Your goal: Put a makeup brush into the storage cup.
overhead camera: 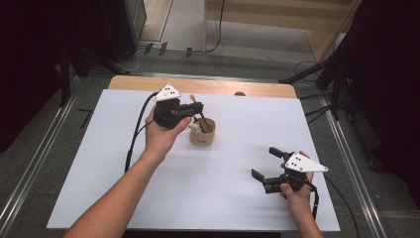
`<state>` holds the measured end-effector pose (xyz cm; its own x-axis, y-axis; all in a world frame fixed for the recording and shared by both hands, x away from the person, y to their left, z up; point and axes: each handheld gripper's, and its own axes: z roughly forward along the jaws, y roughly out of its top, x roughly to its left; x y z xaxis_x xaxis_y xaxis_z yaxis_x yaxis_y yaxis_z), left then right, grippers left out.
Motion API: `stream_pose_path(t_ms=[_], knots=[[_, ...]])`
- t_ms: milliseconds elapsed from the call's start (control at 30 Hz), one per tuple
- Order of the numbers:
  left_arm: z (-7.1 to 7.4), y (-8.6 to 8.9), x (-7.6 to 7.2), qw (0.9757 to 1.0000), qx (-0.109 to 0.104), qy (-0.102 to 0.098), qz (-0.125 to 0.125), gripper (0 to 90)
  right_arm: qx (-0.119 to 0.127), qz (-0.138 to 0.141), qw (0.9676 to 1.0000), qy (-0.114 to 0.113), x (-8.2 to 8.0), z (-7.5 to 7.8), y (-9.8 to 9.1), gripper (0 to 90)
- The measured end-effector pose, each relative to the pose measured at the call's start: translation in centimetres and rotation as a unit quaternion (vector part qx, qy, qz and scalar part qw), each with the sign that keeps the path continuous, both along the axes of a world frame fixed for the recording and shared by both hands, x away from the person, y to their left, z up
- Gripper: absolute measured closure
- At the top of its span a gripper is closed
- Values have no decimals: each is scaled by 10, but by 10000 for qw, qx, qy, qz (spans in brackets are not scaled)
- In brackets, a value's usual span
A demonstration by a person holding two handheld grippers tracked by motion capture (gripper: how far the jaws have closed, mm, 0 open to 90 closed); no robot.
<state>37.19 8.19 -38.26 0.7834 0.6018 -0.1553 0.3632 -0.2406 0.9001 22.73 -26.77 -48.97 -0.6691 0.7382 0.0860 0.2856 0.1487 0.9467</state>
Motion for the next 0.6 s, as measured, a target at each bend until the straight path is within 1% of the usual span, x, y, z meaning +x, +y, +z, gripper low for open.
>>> stream_pose_path(t_ms=[67,100,133,233,267,333,433,467,533,567,600], knots=[[-3,-4,0,9999,143,-43,48,847,-28,10,10000,-4,0,-1,1,0],[-5,-7,1,9996,256,-80,67,847,-28,12,10000,-5,0,-1,1,0],[-6,-8,1,9995,314,-75,68,847,-31,11,10000,-10,0,-1,1,0],[-11,-13,1,9993,375,-31,20,847,5,2,10000,20,-1,-1,-1,0],[-12,-15,1,9992,401,5,-6,847,-8,-3,10000,-11,-2,-1,-2,0],[-16,-19,0,9985,540,15,-17,846,12,-12,10000,-9,-2,0,-3,0],[-22,-21,2,9981,595,130,-11,845,37,-17,10000,9,-1,-1,-4,0],[-23,-21,3,9982,568,164,-15,844,66,-24,10000,36,0,-2,-4,0],[-27,-22,6,9981,569,253,-23,844,28,-40,10000,42,0,-3,-4,0],[-28,-23,7,9978,605,282,-20,844,34,-37,10000,41,0,-2,-4,0],[-29,-23,8,9980,561,291,-39,844,38,-33,10000,36,-1,-2,-4,0]])
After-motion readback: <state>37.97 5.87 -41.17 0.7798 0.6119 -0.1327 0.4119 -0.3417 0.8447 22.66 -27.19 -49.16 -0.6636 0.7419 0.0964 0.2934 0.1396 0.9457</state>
